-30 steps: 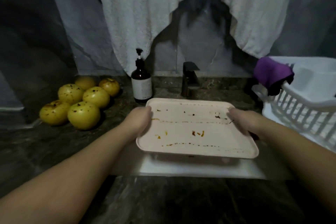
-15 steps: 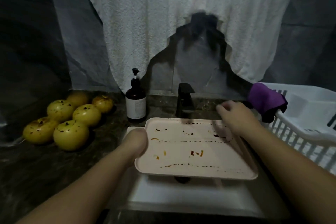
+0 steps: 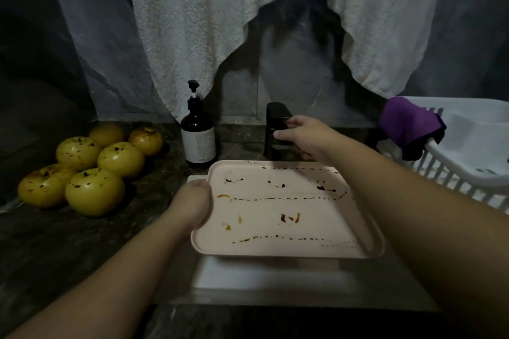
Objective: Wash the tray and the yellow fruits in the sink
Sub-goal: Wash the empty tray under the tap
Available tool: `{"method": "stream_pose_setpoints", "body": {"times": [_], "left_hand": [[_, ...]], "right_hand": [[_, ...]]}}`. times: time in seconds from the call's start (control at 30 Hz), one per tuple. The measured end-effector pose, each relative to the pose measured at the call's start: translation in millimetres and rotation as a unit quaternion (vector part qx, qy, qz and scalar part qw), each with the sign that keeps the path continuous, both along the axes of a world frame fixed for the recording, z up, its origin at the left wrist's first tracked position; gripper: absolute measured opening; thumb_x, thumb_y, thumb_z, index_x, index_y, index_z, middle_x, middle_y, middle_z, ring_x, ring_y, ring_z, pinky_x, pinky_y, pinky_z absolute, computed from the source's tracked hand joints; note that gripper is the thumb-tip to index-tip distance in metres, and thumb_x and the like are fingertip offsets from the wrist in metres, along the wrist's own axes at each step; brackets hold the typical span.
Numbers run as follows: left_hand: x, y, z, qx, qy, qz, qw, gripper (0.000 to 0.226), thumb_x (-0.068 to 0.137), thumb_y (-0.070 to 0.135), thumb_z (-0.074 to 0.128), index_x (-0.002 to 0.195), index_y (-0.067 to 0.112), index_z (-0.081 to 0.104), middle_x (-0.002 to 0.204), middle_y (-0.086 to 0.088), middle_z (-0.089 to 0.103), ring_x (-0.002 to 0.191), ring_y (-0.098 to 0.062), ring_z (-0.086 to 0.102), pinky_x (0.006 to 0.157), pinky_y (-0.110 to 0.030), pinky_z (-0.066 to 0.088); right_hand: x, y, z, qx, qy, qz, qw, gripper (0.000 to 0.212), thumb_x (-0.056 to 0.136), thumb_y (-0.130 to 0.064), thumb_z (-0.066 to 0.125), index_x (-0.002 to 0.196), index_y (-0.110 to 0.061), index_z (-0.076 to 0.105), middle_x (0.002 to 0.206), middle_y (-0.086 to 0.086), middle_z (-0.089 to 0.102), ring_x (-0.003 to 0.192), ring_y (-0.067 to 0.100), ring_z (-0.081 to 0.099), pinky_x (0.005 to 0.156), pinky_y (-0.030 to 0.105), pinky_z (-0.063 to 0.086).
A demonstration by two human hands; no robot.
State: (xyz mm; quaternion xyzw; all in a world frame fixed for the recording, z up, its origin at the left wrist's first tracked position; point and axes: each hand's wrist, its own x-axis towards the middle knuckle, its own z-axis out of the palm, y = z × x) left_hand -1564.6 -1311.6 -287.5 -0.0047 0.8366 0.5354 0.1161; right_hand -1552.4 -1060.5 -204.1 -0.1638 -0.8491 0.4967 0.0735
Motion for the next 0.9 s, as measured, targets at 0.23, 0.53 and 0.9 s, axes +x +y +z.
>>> {"method": "stream_pose_setpoints", "body": {"times": [0.23, 0.53, 0.9], "left_hand": [[-8, -4, -8, -0.006, 0.001, 0.008, 1.0, 0.033, 0.111, 0.026, 0.038, 0.122, 0.015, 0.066, 0.112, -0.015, 0.07, 0.103, -0.034, 0.068, 0.1, -0.048, 0.054], [-18, -5, -15, -0.01, 0.014, 0.027, 0.999, 0.036, 0.109, 0.024, 0.038, 0.127, 0.01, 0.066, 0.117, -0.016, 0.068, 0.093, -0.028, 0.063, 0.068, -0.031, 0.044], [-18, 0, -19, -0.033, -0.016, 0.059, 0.998, 0.035, 0.11, 0.013, 0.037, 0.132, -0.002, 0.059, 0.111, -0.019, 0.065, 0.107, -0.036, 0.063, 0.092, -0.039, 0.053]], "right_hand": [[-4, 8, 4, 0.058, 0.016, 0.043, 0.997, 0.067, 0.088, -0.034, 0.078, 0.147, -0.036, 0.044, 0.122, -0.007, 0.061, 0.106, 0.021, 0.063, 0.088, 0.043, 0.056], [27, 19, -20, 0.015, 0.089, -0.075, 0.993, 0.04, 0.093, -0.048, 0.067, 0.13, -0.035, 0.057, 0.112, -0.011, 0.062, 0.095, 0.01, 0.059, 0.071, 0.031, 0.047], [113, 44, -87, 0.162, -0.165, -0.131, 0.964, 0.023, 0.099, -0.027, 0.059, 0.09, -0.007, 0.065, 0.078, 0.008, 0.068, 0.07, 0.021, 0.064, 0.058, 0.032, 0.045]]}}
